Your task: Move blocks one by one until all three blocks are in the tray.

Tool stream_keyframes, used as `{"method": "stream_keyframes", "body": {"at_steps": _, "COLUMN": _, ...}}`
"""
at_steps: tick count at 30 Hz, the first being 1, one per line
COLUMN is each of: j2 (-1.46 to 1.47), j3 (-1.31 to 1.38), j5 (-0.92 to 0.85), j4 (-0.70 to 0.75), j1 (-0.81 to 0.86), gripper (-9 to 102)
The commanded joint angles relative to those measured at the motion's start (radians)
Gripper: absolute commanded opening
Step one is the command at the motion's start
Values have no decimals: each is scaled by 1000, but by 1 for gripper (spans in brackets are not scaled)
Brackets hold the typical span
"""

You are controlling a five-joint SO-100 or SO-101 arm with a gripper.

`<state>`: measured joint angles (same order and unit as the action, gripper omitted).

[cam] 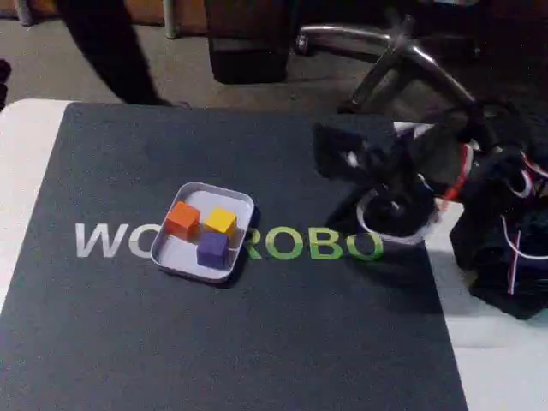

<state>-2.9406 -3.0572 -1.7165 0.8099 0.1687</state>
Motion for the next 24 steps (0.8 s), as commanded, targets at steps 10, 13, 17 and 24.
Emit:
{"method": "stream_keyframes", "body": {"at_steps": 10, "j2": -368, "j3": -114, "j5": -25, "j4": 482, "j1": -301, "gripper": -8}}
{"method": "stream_keyframes", "body": {"at_steps": 13, "j2": -368, "j3": -114, "j5": -23, "j4": 480, "j1": -327, "gripper": -8}}
{"method": "stream_keyframes", "body": {"at_steps": 17, "j2": -368, "j3": -114, "j5": -29, "j4": 480, "j1": -318, "gripper": -8}}
{"method": "stream_keyframes", "body": {"at_steps": 24, "j2": -368, "j3": -114, "j5": -29, "j4": 480, "j1": -318, "gripper": -8}}
